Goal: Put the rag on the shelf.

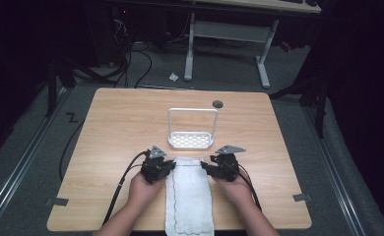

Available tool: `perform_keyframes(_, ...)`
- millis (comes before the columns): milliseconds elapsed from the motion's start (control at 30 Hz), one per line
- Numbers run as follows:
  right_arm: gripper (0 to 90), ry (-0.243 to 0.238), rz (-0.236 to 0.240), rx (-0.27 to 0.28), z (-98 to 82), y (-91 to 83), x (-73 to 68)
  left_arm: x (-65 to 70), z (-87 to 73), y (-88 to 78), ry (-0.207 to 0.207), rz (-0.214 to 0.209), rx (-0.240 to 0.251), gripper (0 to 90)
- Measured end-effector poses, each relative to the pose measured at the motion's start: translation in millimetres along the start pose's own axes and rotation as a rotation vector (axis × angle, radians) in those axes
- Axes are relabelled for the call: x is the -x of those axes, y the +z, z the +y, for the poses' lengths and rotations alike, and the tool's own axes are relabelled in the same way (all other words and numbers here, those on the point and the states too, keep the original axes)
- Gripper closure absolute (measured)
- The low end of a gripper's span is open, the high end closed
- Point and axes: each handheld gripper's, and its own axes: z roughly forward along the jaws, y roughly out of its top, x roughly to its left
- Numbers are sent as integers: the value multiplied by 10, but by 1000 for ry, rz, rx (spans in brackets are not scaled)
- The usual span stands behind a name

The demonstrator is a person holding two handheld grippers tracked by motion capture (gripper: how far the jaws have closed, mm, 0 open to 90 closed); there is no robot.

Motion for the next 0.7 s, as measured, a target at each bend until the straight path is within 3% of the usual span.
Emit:
perform_keyframes(100,482,2,2,-39,-8,101,-20,-16,-8,-10,-16,-12,-1,806)
perform_keyframes(167,489,-6,-5,-31,-13,110,-36,-7,-13,-15,-13,-7,1,807)
perform_keyframes(367,612,-44,3,-31,-30,116,-96,-4,-20,-21,-13,-11,-1,813)
perform_keyframes(400,683,-53,14,-30,-33,121,-114,-19,-19,-22,-23,-20,-3,813)
perform_keyframes(533,790,-55,40,-34,-35,128,-125,-19,-19,-23,-19,-26,-5,818)
perform_keyframes(700,850,-65,47,-23,-37,129,-131,-42,-20,-25,-38,-40,-5,826)
